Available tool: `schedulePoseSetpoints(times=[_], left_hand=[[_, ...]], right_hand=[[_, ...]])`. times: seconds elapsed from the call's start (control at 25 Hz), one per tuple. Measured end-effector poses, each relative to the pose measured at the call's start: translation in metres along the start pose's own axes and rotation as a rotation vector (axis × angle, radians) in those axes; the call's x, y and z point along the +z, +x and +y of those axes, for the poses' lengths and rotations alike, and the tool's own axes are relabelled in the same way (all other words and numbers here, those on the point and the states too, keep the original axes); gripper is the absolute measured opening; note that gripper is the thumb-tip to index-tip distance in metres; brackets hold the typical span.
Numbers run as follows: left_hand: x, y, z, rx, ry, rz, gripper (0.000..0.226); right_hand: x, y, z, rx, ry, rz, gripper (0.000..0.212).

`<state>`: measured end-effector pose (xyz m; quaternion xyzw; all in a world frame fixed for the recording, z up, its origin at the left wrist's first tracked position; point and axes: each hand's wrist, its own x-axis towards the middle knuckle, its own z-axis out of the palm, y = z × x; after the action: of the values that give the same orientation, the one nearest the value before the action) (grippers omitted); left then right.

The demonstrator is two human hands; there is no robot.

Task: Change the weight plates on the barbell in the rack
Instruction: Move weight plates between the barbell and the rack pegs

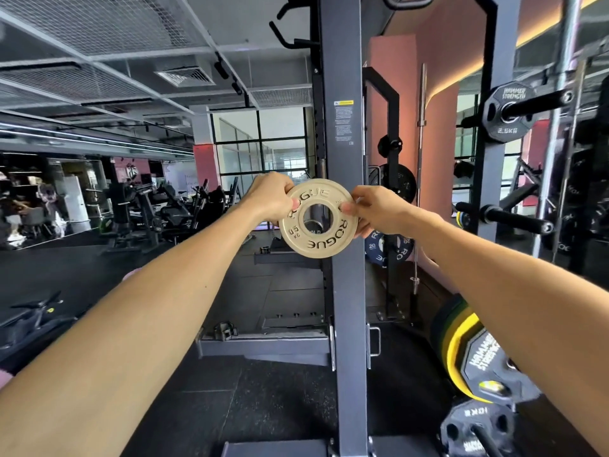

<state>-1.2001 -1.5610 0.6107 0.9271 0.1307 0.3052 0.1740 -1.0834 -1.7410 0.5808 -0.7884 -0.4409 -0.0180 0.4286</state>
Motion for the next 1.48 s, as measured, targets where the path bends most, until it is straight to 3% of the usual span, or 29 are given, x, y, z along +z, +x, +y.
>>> schedulePoseSetpoints(times=[0.28,0.68,0.92,1.48], left_hand=[[0.036,0.027,0.081,-0.005,-0.021,0.039,0.006],[0.144,0.084,0.238,0.060,-0.075,0.048,0.004],[0.212,0.133,0.302,0.117,-0.136,-0.001,0.010],[0.345,0.255,0.436,0.192,-0.131,0.014,0.010]], right_hand=[[-0.084,-0.005,0.041,-0.010,-0.038,-0.003,0.026],[-0.241,-0.032,0.155,0.002,-0.046,0.049,0.010],[-0.317,-0.033,0.227,0.045,-0.084,0.099,0.024],[-0.476,0.007,0.376,0.060,-0.110,0.144,0.021]])
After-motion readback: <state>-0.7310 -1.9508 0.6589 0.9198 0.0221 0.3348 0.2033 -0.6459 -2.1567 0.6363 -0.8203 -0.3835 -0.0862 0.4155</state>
